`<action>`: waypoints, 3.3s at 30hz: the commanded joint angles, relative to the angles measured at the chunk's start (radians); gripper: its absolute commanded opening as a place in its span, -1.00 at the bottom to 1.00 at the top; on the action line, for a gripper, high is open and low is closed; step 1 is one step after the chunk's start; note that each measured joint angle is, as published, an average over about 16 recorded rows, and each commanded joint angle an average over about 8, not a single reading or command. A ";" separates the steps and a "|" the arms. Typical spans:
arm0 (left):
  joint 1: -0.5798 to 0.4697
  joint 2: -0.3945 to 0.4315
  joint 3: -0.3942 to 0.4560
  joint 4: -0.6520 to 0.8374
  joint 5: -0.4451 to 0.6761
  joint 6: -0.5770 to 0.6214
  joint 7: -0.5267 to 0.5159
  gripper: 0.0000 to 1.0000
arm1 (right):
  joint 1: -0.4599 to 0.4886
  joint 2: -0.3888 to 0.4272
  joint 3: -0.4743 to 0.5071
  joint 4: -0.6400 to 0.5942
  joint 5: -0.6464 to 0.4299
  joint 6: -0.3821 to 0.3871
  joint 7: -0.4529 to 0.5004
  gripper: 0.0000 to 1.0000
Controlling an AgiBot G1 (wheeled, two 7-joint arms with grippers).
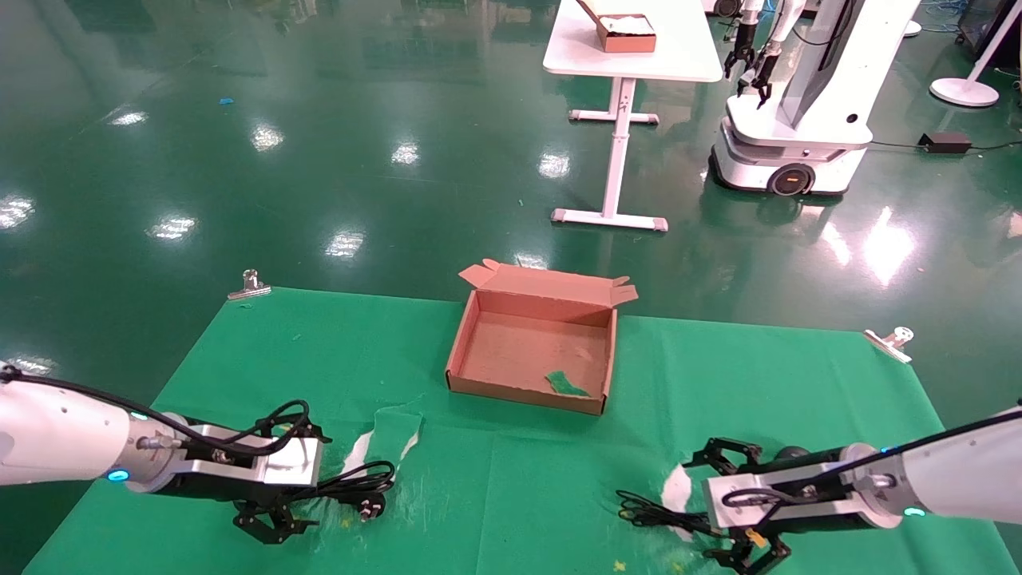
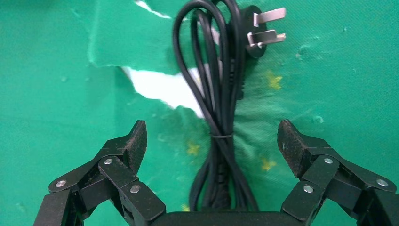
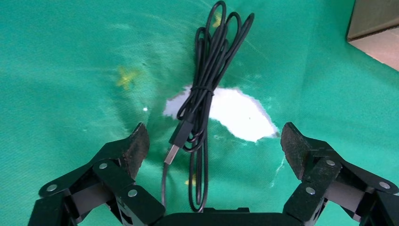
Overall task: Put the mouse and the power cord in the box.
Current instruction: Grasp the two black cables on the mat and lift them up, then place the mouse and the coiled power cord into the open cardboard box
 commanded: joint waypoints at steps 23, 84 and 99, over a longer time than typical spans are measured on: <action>-0.001 -0.001 0.000 0.000 -0.001 0.000 0.002 -1.00 | 0.000 0.002 0.000 0.000 0.000 -0.008 -0.005 -1.00; -0.403 0.146 -0.191 0.070 -0.275 -0.151 -0.440 -1.00 | 0.146 -0.248 0.135 0.031 0.193 0.399 0.162 -1.00; -0.398 0.080 -0.143 0.085 -0.207 0.051 -0.413 -1.00 | 0.008 -0.257 0.085 0.095 0.222 0.416 0.230 0.33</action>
